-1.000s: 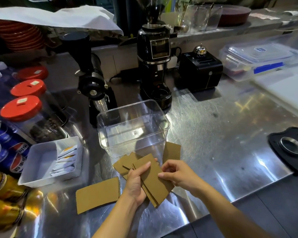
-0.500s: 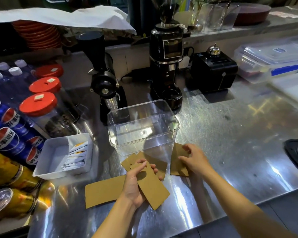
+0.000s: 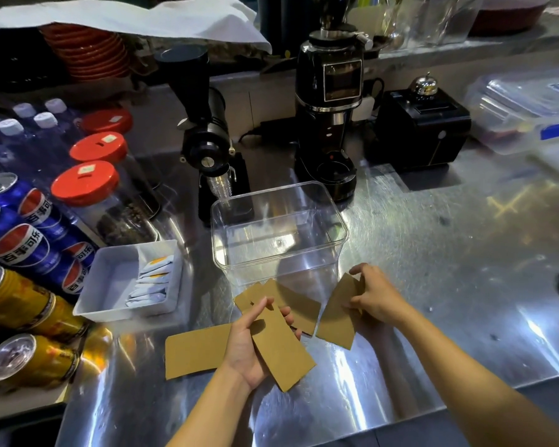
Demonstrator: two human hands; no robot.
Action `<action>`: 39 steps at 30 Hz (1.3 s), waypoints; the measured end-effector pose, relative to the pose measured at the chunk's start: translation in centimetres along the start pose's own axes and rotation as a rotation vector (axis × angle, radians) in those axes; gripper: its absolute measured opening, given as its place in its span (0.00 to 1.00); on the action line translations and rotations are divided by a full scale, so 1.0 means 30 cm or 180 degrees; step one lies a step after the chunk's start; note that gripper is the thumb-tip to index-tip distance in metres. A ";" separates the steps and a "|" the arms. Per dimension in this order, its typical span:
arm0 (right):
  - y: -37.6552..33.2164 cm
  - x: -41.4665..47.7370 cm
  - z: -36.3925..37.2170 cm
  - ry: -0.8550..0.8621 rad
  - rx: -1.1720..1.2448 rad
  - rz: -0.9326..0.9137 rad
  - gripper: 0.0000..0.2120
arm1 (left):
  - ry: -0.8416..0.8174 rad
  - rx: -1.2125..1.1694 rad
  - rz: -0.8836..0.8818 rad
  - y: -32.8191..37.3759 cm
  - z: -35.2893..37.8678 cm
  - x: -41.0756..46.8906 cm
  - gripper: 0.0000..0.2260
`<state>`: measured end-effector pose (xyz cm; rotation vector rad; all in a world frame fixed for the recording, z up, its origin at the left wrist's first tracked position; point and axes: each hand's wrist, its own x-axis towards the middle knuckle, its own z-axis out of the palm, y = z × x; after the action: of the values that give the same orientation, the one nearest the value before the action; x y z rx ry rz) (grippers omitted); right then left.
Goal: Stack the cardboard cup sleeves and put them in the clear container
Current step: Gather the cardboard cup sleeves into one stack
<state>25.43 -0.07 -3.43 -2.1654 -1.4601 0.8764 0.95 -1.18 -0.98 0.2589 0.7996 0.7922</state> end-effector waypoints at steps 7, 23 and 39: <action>-0.102 -0.073 -0.097 -0.0311 0.1752 -0.0445 0.17 | 0.0011 0.0152 0.0062 0.028 0.000 0.022 0.10; -0.314 -0.140 0.019 -0.1412 0.1676 -0.1159 0.17 | -0.0640 0.0219 -0.0541 0.008 0.028 0.009 0.23; -0.255 -0.070 0.153 -0.0366 0.0144 -0.0632 0.20 | -0.0410 0.0001 0.0004 0.051 -0.054 -0.044 0.15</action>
<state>16.51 0.81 -1.44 -1.9256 -1.6604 0.9653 -1.60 -1.19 -0.62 0.3078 0.6783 0.7685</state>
